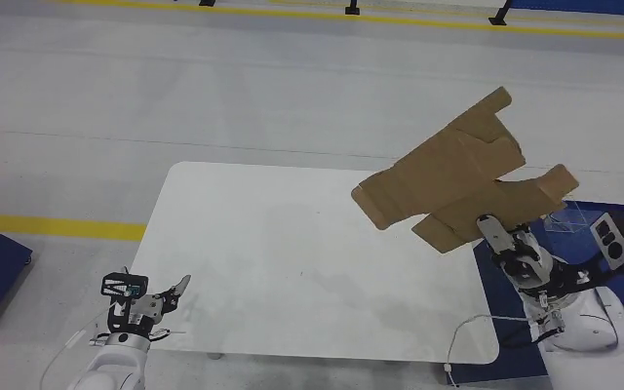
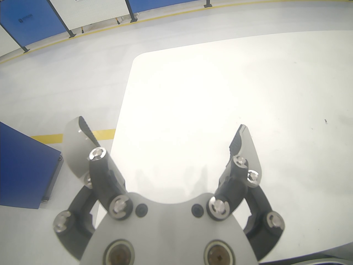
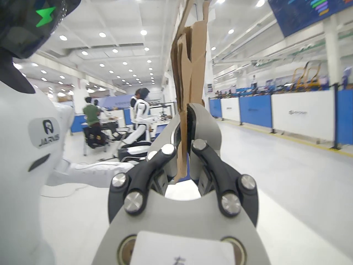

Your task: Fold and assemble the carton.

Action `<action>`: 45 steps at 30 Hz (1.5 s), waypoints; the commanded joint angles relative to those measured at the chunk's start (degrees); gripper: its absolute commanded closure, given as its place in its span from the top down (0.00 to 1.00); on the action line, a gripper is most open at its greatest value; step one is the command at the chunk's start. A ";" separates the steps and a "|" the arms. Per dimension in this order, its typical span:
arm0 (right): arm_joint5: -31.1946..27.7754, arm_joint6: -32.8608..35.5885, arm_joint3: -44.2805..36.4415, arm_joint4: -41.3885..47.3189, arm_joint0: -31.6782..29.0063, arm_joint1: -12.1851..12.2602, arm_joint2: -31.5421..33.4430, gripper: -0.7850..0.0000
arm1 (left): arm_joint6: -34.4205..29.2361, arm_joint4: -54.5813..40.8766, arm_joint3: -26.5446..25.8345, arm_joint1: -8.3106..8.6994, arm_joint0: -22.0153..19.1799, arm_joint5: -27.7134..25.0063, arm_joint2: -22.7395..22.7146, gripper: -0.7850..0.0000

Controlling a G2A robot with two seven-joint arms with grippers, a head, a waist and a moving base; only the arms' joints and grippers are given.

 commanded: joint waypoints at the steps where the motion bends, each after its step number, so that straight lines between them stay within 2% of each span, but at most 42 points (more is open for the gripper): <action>1: 0.00 6.82 0.98 9.54 0.24 0.51 -3.23 0.00 | 0.00 0.00 0.00 0.00 0.00 0.00 0.00 1.00; 8: 0.00 21.64 2.63 32.66 -0.14 1.22 -10.19 0.00 | 0.00 0.00 0.00 0.00 0.00 0.00 0.00 1.00; 21: 0.00 21.64 2.63 32.66 -0.14 1.22 -10.19 0.00 | 0.00 0.00 0.00 0.00 0.00 0.00 0.00 1.00; 25: 3.96 19.32 0.62 36.10 -0.42 1.11 -9.14 0.00 | 0.00 0.00 0.00 0.00 0.00 0.00 0.00 1.00; 28: 9.37 20.63 -2.59 48.64 -1.25 1.23 -9.44 0.00 | 0.00 0.00 0.00 0.00 0.00 0.00 0.00 1.00; 32: 19.64 26.09 -6.24 73.77 -2.92 1.31 -6.76 0.00 | 0.00 0.00 0.00 0.00 0.00 0.00 0.00 1.00; 36: 36.44 30.63 -7.48 96.81 -5.35 1.11 -2.35 0.00 | 0.00 0.00 0.00 0.00 0.00 0.00 0.00 1.00; 39: 47.52 31.37 -8.12 106.96 -7.46 0.91 -0.23 0.00 | 0.00 0.00 0.00 0.00 0.00 0.00 0.00 1.00; 45: 72.17 27.04 -9.43 126.27 -12.04 0.57 -1.08 0.00 | 0.00 0.00 0.00 0.00 0.00 0.00 0.00 1.00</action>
